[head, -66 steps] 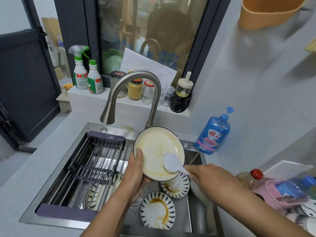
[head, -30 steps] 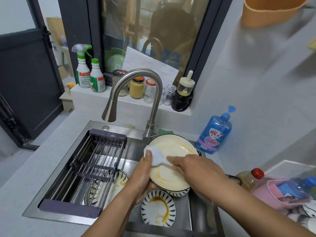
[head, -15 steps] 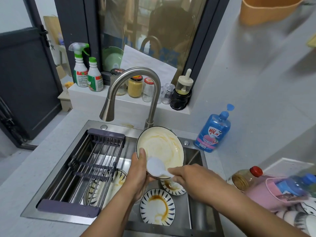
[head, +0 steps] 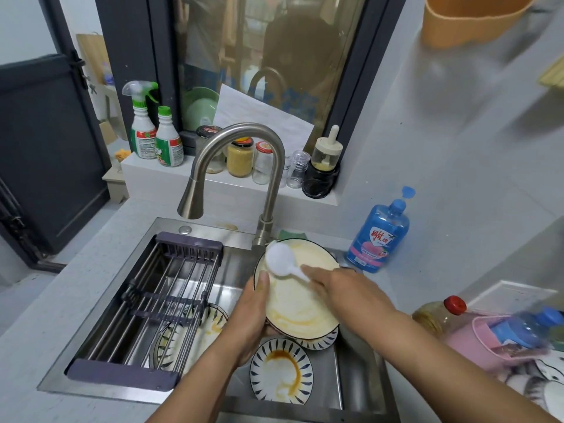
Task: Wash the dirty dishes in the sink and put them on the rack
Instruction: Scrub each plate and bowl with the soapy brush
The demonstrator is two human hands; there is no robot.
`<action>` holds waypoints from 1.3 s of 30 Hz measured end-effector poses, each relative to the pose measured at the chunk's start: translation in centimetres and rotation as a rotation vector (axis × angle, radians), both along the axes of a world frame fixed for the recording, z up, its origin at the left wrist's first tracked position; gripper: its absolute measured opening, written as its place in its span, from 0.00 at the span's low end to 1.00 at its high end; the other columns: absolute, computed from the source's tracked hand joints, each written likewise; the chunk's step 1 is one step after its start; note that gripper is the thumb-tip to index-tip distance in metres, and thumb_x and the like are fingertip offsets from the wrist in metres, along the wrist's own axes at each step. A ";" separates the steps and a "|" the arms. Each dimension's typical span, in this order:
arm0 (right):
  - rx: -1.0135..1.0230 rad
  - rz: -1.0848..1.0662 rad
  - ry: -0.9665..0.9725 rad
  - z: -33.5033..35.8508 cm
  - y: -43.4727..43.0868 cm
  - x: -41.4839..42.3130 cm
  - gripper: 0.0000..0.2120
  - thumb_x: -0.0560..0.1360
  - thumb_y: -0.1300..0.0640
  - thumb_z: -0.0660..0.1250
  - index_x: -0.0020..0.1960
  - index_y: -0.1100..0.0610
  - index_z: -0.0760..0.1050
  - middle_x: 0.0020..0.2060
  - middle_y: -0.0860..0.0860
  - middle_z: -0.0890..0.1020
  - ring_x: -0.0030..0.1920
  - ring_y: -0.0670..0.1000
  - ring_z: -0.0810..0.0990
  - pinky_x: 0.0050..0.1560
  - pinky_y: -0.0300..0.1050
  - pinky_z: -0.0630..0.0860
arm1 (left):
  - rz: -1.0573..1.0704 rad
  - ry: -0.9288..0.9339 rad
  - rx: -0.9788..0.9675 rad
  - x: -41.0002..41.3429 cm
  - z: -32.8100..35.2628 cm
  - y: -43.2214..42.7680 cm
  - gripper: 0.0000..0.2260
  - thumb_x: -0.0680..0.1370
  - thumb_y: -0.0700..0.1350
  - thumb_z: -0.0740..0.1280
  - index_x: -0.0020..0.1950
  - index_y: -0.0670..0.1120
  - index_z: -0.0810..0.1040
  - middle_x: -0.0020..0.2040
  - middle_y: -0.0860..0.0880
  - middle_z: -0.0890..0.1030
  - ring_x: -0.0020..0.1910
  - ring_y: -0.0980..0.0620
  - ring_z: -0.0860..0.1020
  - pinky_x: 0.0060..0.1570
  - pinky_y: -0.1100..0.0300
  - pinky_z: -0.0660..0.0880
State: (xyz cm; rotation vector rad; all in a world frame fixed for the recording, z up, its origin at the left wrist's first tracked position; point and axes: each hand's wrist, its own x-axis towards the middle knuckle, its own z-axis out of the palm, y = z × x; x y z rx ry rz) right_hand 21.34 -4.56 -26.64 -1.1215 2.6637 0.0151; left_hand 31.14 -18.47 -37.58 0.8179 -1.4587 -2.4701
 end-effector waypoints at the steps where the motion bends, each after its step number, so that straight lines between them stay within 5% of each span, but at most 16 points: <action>1: -0.026 0.033 -0.053 -0.1 0.0 0.3 0.19 0.85 0.45 0.55 0.76 0.34 0.63 0.61 0.52 0.81 0.59 0.58 0.79 0.58 0.55 0.78 | 0.003 0.000 0.008 0.1 -0.1 -0.1 0.27 0.79 0.68 0.56 0.72 0.53 0.71 0.61 0.44 0.84 0.54 0.41 0.85 0.45 0.41 0.83; 8: 0.228 0.151 -0.009 0.8 2.8 -0.1 0.17 0.84 0.43 0.56 0.72 0.34 0.66 0.61 0.47 0.81 0.58 0.54 0.80 0.55 0.50 0.77 | 0.166 -0.029 -0.020 0.9 0.9 -1.7 0.27 0.82 0.63 0.54 0.72 0.46 0.72 0.59 0.43 0.82 0.47 0.47 0.85 0.32 0.57 0.81; 12: 0.092 -0.004 0.148 0.8 3.5 -2.0 0.14 0.85 0.45 0.55 0.70 0.36 0.67 0.55 0.47 0.80 0.52 0.52 0.79 0.47 0.48 0.75 | 0.201 -0.030 0.002 1.0 1.2 -2.2 0.27 0.84 0.61 0.54 0.73 0.43 0.71 0.61 0.30 0.78 0.26 0.55 0.78 0.20 0.62 0.73; 15: -0.303 -0.198 -0.157 0.1 3.2 -2.1 0.14 0.84 0.44 0.59 0.69 0.39 0.74 0.50 0.44 0.82 0.47 0.46 0.79 0.48 0.46 0.78 | 0.188 -0.033 0.034 0.9 1.5 -2.0 0.27 0.83 0.61 0.55 0.72 0.43 0.71 0.56 0.35 0.81 0.25 0.55 0.79 0.21 0.62 0.73; 19: -0.565 -0.479 -0.407 -1.2 1.7 -2.1 0.16 0.77 0.41 0.71 0.50 0.55 0.80 0.32 0.47 0.78 0.29 0.45 0.74 0.31 0.40 0.71 | 0.144 -0.035 0.167 1.2 2.7 -1.5 0.23 0.83 0.62 0.56 0.65 0.46 0.75 0.48 0.43 0.86 0.34 0.47 0.86 0.24 0.55 0.80; 23: -0.774 -0.746 -0.861 -2.2 0.9 -2.5 0.12 0.76 0.53 0.73 0.46 0.62 0.76 0.27 0.51 0.71 0.23 0.46 0.64 0.23 0.37 0.62 | 0.120 -0.058 0.377 1.2 2.8 -1.7 0.24 0.82 0.62 0.57 0.64 0.43 0.75 0.52 0.38 0.86 0.50 0.36 0.85 0.43 0.35 0.82; 25: -0.813 -0.794 -0.938 -2.3 0.6 -2.8 0.07 0.77 0.59 0.70 0.47 0.60 0.73 0.29 0.53 0.71 0.23 0.46 0.64 0.22 0.36 0.60 | 0.078 -0.060 0.398 1.1 2.9 -1.8 0.24 0.82 0.61 0.57 0.65 0.43 0.75 0.54 0.38 0.86 0.52 0.36 0.85 0.45 0.34 0.81; 28: -0.838 -0.866 -0.961 -2.5 0.1 -3.2 0.04 0.76 0.64 0.66 0.48 0.60 0.71 0.31 0.55 0.71 0.21 0.45 0.65 0.19 0.35 0.60 | 0.048 -0.079 0.158 1.0 3.1 -2.0 0.25 0.80 0.61 0.62 0.69 0.46 0.72 0.60 0.41 0.84 0.53 0.41 0.85 0.41 0.47 0.85; 30: -0.857 -0.904 -0.952 -2.3 -0.1 -3.6 0.03 0.76 0.64 0.64 0.46 0.60 0.70 0.28 0.53 0.70 0.20 0.45 0.65 0.18 0.35 0.61 | -0.036 -0.082 -0.203 1.1 3.2 -2.4 0.33 0.76 0.65 0.64 0.78 0.54 0.64 0.73 0.47 0.73 0.66 0.45 0.78 0.57 0.49 0.80; 32: -0.871 -0.928 -0.966 -1.7 -0.3 -4.0 0.02 0.77 0.64 0.63 0.46 0.60 0.70 0.25 0.52 0.71 0.19 0.45 0.66 0.17 0.35 0.62 | -0.144 -0.038 -0.594 1.6 3.8 -2.8 0.37 0.74 0.67 0.66 0.80 0.63 0.56 0.81 0.58 0.56 0.77 0.53 0.59 0.74 0.47 0.62; 35: -0.832 -0.958 -0.992 -1.2 -0.7 -4.3 0.03 0.78 0.62 0.63 0.49 0.63 0.70 0.25 0.53 0.72 0.19 0.46 0.68 0.17 0.34 0.64 | -0.370 -0.014 -1.064 1.5 4.9 -2.5 0.40 0.71 0.64 0.75 0.79 0.66 0.60 0.76 0.69 0.50 0.73 0.67 0.44 0.74 0.54 0.42; 37: -0.788 -0.948 -0.989 -1.1 -1.2 -4.1 0.05 0.78 0.61 0.63 0.51 0.63 0.71 0.24 0.53 0.72 0.19 0.46 0.68 0.18 0.34 0.65 | -0.452 0.007 -1.318 0.9 5.2 -1.2 0.35 0.71 0.56 0.77 0.75 0.67 0.67 0.73 0.70 0.63 0.73 0.66 0.56 0.77 0.57 0.51; 39: -0.747 -0.918 -0.968 -1.2 -1.7 -3.7 0.07 0.78 0.60 0.63 0.52 0.63 0.71 0.25 0.54 0.73 0.20 0.46 0.69 0.18 0.34 0.66 | -0.388 0.061 -1.434 0.2 4.9 -0.2 0.30 0.73 0.49 0.75 0.71 0.69 0.69 0.66 0.65 0.78 0.64 0.58 0.75 0.62 0.59 0.72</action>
